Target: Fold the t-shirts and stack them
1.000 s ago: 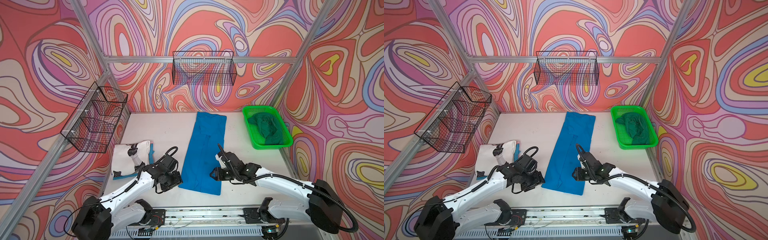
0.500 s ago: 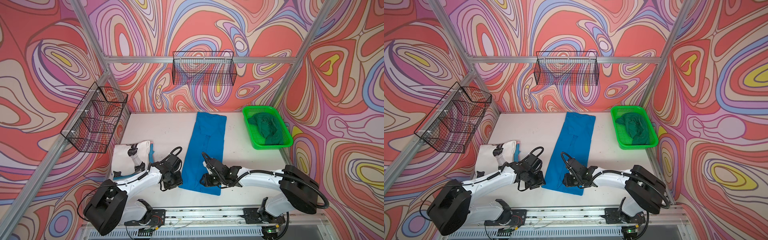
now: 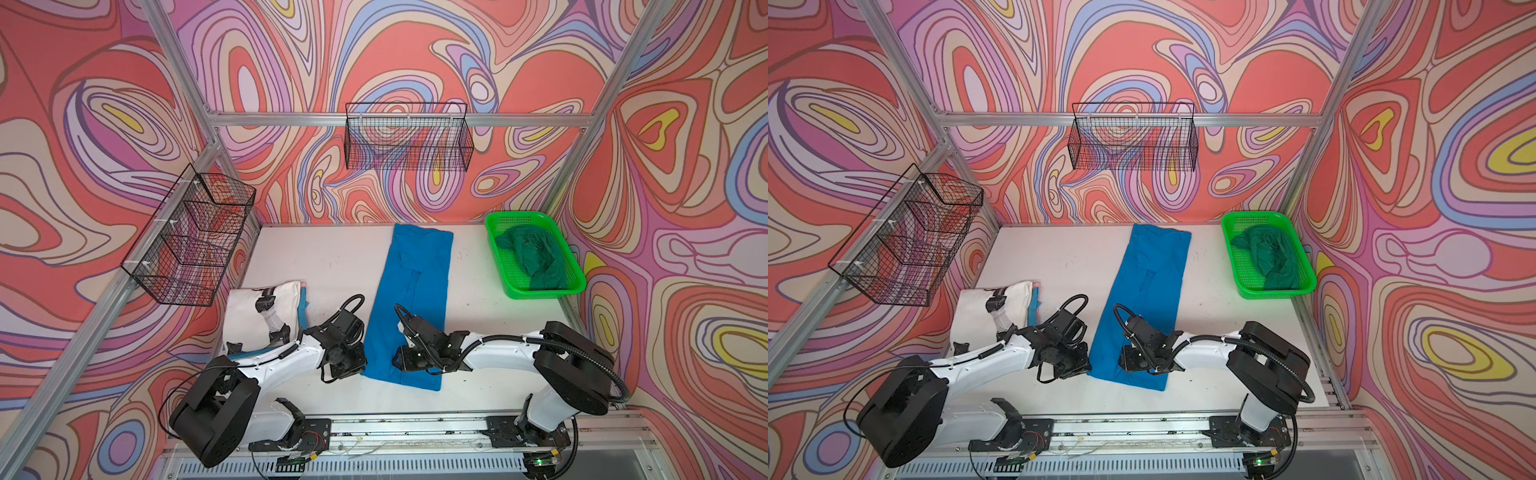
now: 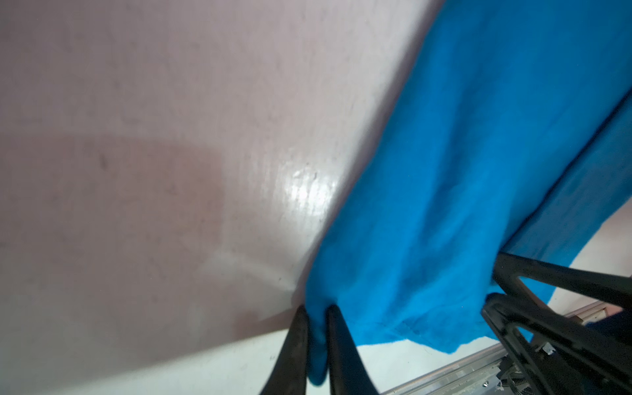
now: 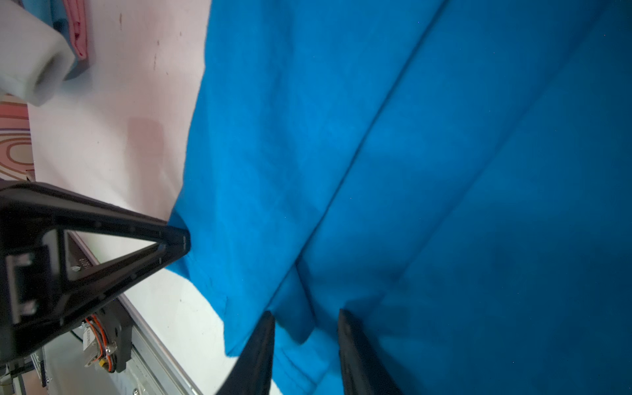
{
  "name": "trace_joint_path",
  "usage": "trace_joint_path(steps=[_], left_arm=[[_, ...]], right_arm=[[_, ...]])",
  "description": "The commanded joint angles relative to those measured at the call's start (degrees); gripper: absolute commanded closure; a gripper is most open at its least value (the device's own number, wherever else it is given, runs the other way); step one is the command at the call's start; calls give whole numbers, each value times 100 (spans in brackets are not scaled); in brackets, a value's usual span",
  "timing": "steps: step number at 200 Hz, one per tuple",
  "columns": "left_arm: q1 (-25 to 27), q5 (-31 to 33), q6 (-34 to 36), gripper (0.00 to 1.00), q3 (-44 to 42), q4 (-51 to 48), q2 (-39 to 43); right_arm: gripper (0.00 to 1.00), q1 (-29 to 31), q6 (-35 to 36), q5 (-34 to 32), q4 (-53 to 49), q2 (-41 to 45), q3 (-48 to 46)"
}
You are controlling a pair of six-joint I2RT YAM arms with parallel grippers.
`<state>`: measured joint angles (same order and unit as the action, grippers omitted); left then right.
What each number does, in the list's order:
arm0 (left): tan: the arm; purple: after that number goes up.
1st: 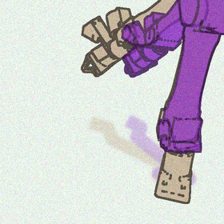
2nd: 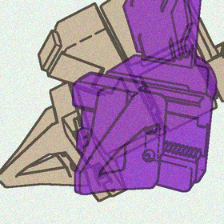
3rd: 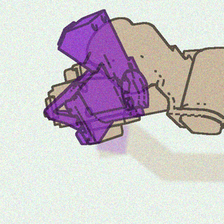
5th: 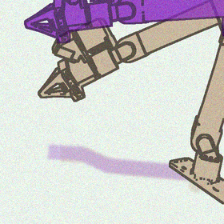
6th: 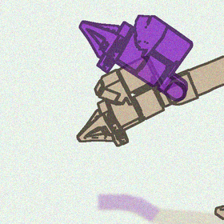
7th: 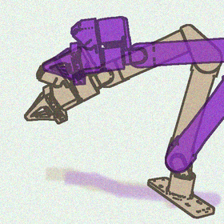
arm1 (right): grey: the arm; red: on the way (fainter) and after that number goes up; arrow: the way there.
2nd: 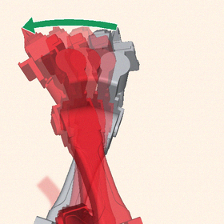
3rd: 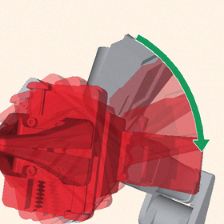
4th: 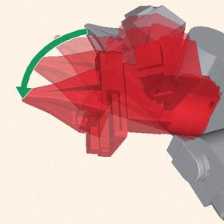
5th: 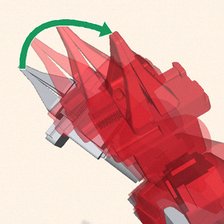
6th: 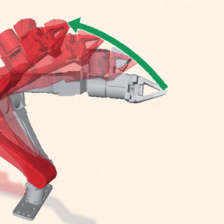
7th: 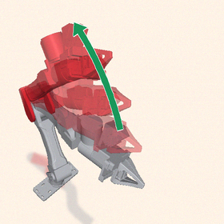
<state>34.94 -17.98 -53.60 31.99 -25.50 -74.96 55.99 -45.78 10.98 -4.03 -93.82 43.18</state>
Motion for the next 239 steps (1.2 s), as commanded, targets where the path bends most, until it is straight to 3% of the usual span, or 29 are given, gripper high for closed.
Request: trace_joint_path(steps=[1,103,178,201,221,239], left_arm=[[22,64,-1,90,-174,-61,-159],[22,8,-86,100,-566,-67,60],[22,-4,-155,100,-729,-95,305],[22,39,-132,100,-746,-199,386],[22,40,-149,100,-781,-236,473],[22,27,-154,100,-804,-273,533]], right_arm=[[69,85,-87,-17,102,-67,101],[100,253,-573,163,356,220,-278],[100,693,-1521,270,397,397,-583],[100,695,-1971,354,758,330,-878],[100,703,-2308,515,1646,327,-1220],[100,703,-2300,440,2119,465,-1308]])
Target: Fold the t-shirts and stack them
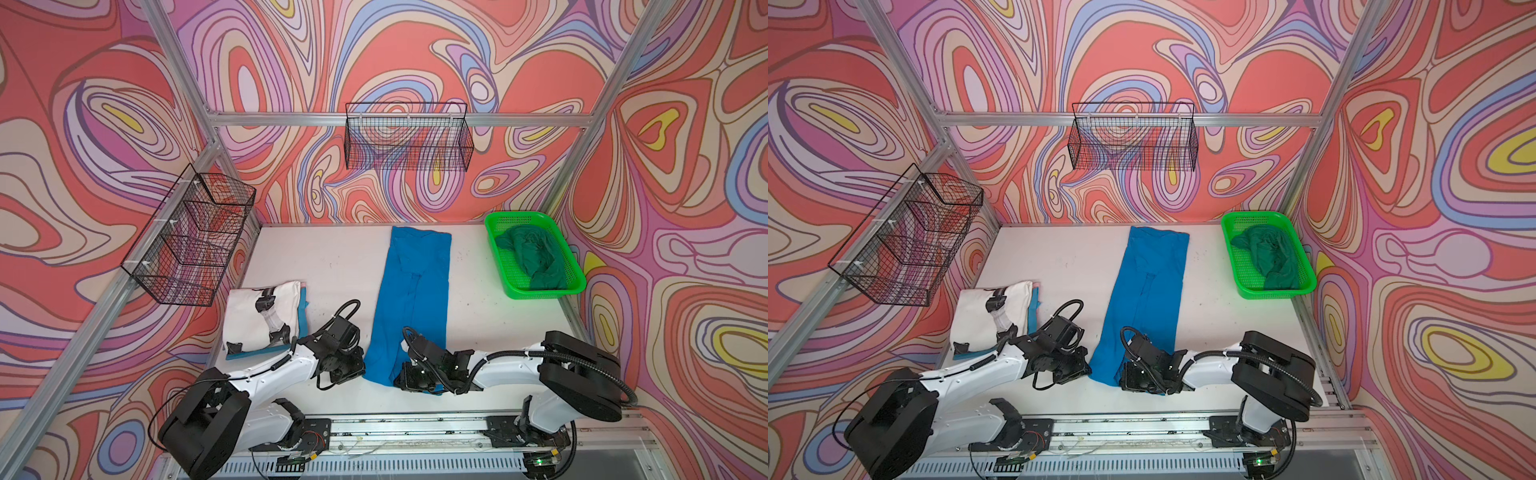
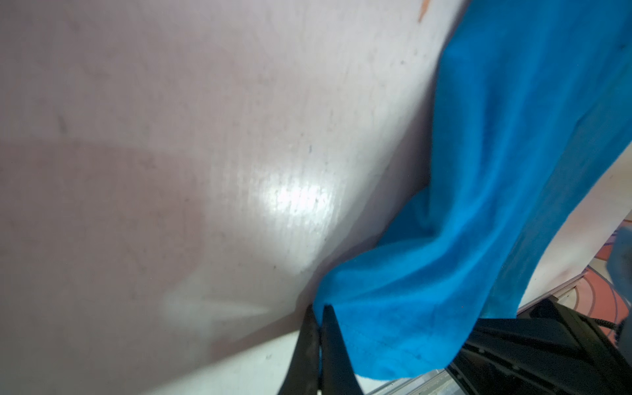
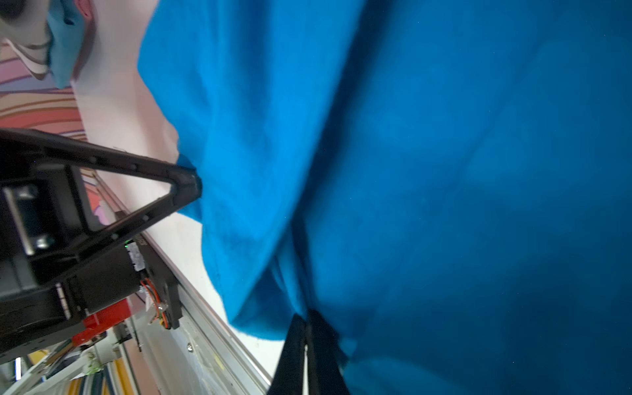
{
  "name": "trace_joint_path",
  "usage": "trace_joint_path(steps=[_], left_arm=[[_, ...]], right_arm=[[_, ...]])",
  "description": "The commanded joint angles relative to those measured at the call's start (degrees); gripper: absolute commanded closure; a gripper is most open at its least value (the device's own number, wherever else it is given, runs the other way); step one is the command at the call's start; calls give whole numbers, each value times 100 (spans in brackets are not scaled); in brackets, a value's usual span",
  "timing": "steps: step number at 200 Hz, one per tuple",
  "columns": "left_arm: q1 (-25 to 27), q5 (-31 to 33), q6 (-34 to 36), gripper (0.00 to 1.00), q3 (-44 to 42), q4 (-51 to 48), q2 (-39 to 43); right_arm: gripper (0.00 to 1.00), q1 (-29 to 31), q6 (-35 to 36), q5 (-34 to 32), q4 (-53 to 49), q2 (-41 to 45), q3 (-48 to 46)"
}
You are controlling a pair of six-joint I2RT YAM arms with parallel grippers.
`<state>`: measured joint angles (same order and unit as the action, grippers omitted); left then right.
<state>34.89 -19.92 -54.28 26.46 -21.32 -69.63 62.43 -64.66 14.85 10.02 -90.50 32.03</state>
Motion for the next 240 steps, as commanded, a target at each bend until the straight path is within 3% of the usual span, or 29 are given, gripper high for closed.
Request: trace_joint_path(steps=[1,33,49,104,127,193,240], left_arm=[[26,223,-89,100,-253,-694,0],[26,144,-157,100,-349,-676,127],[26,102,-197,100,-404,-664,216],[26,86,-240,100,-496,-811,524],[26,65,-265,100,-519,-825,588],[26,41,-269,100,-519,-884,699],[26,43,-293,100,-611,-935,836]], right_arm=[[100,58,-405,44,717,140,-191],[100,80,-300,46,648,158,-50],[94,131,-216,9,460,105,39],[74,182,745,-388,-1538,568,656],[73,181,833,-478,-2090,684,808],[76,186,639,-43,-807,113,707],[81,190,700,41,-593,-703,1076]])
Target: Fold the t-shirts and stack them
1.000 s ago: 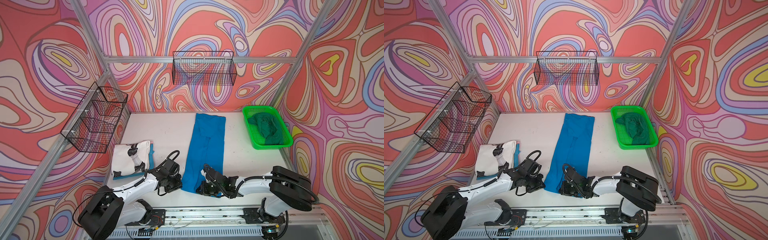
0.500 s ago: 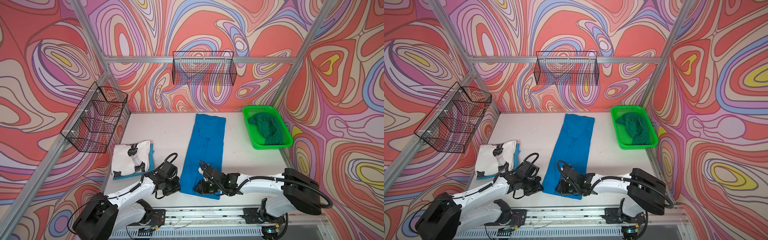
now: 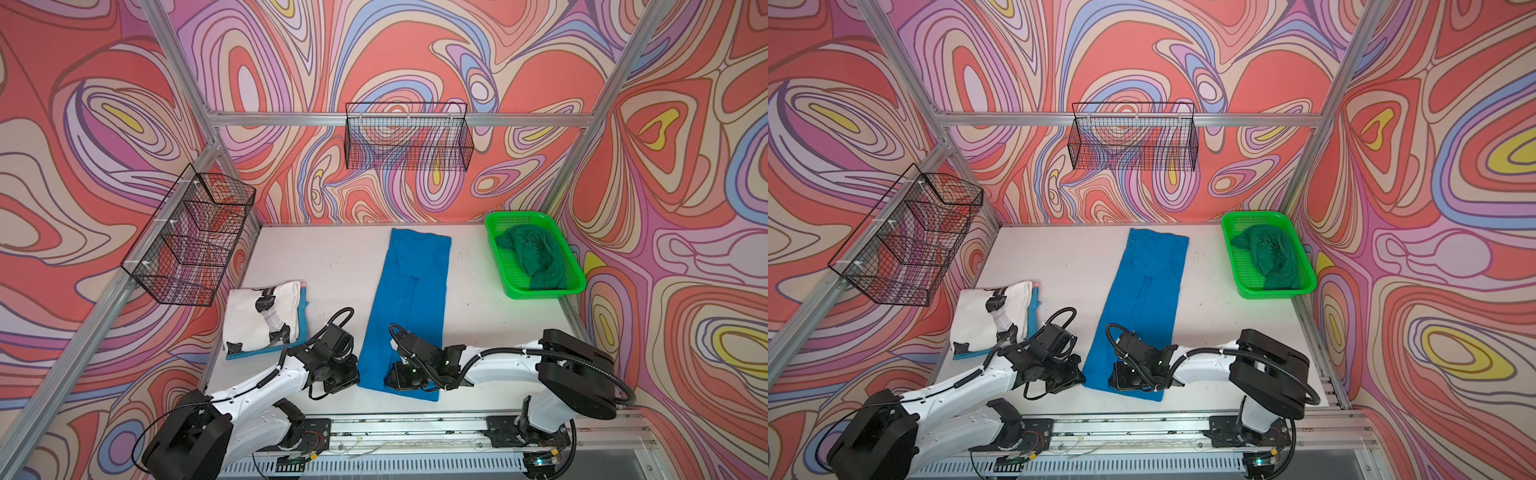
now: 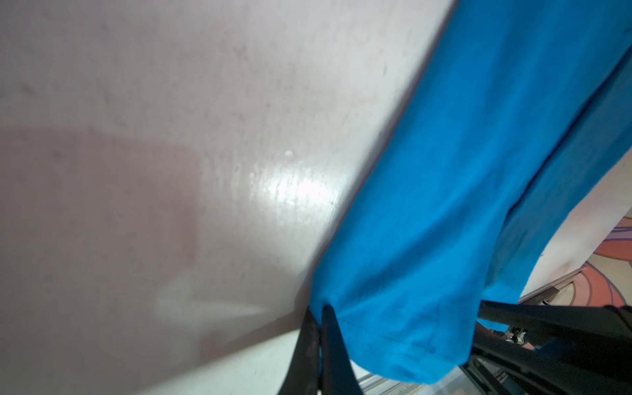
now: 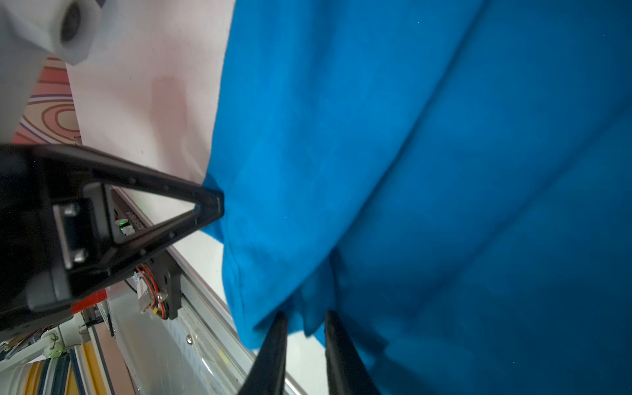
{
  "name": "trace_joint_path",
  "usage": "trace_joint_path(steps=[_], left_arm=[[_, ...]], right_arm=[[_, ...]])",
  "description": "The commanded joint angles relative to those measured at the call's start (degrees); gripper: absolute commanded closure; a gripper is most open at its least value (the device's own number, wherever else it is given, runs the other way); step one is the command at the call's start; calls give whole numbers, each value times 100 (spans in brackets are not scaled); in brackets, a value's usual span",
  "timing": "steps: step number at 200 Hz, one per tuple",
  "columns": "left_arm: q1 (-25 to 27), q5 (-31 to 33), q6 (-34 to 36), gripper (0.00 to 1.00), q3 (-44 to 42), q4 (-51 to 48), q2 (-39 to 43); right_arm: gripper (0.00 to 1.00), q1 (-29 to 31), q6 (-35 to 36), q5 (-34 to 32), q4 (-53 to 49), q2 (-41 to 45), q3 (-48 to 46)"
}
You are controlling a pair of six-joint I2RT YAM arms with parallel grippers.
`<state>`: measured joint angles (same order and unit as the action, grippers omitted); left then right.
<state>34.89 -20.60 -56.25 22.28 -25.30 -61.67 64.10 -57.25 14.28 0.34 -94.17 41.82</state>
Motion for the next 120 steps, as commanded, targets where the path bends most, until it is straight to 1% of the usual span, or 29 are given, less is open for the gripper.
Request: trace_joint_path(steps=[1,39,49,59,69,83,89,112,120], left_arm=[[26,110,-97,100,-196,-538,41],[26,42,-160,100,-295,-379,55],[26,15,-174,100,-310,-362,43],[26,8,-182,100,-314,-387,69],[26,-4,-166,100,-319,-444,121],[20,27,-146,100,-301,-604,274],[26,50,-146,100,-308,-663,351],[26,-54,-229,100,-354,-707,612],[35,-123,-284,100,-374,-671,675]], right_arm=[[81,24,-45,108,399,-350,93],[83,48,-320,339,1693,-392,-274],[82,66,-302,375,1822,-374,-305],[81,60,-306,299,1569,-374,-315],[79,63,-155,255,1191,-299,-347],[75,60,-84,-116,490,39,-509],[72,59,-44,-225,244,230,-607],[55,59,113,-642,-678,1128,-799],[52,59,107,-752,-959,1502,-842]])
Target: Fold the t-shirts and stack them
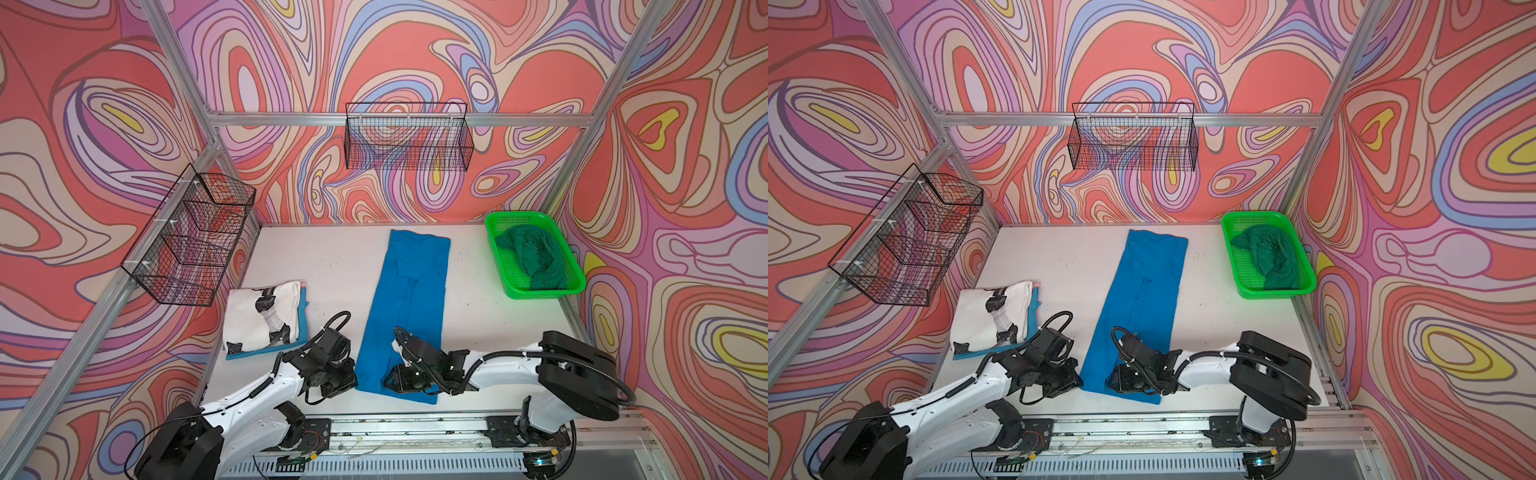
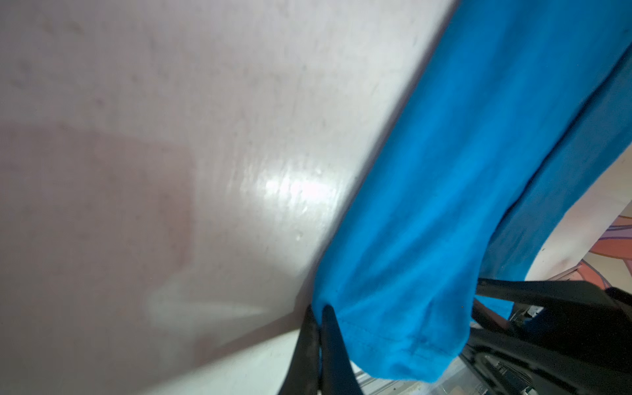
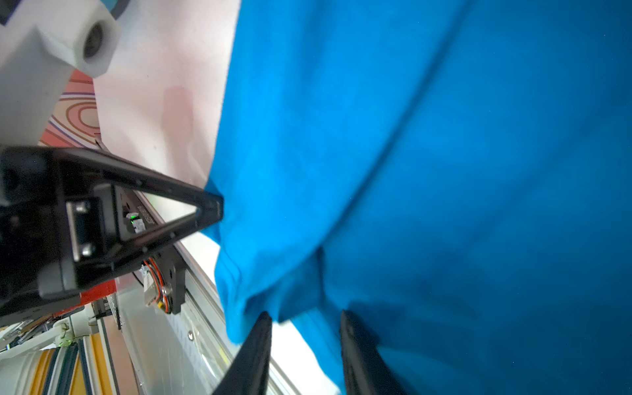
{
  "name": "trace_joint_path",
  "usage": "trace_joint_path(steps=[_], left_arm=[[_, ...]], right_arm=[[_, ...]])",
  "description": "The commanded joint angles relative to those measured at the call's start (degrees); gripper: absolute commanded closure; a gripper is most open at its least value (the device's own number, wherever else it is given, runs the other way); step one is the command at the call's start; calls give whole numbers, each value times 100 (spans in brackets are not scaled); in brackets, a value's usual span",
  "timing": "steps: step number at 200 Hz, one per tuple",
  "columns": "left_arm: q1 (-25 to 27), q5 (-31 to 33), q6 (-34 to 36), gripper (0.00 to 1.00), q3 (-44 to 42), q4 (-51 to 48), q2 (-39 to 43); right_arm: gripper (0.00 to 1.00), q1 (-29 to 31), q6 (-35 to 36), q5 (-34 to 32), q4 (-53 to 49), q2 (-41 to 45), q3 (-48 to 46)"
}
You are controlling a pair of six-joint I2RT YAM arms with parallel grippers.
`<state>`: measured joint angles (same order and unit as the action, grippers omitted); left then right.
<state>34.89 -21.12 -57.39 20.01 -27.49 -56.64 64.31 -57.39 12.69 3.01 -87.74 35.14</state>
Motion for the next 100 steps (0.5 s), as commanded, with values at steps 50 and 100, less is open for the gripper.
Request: trace_joint_path(steps=[50,100], left_arm=[[400,-146,-654,100,-87,-254,410],[1115,132,-1219,100,-121,23,322]], right_arm=[[38,32,-811,-1263,-2809,2796,-626],[44,52,-1855,-985,-4024,3348,-1252]])
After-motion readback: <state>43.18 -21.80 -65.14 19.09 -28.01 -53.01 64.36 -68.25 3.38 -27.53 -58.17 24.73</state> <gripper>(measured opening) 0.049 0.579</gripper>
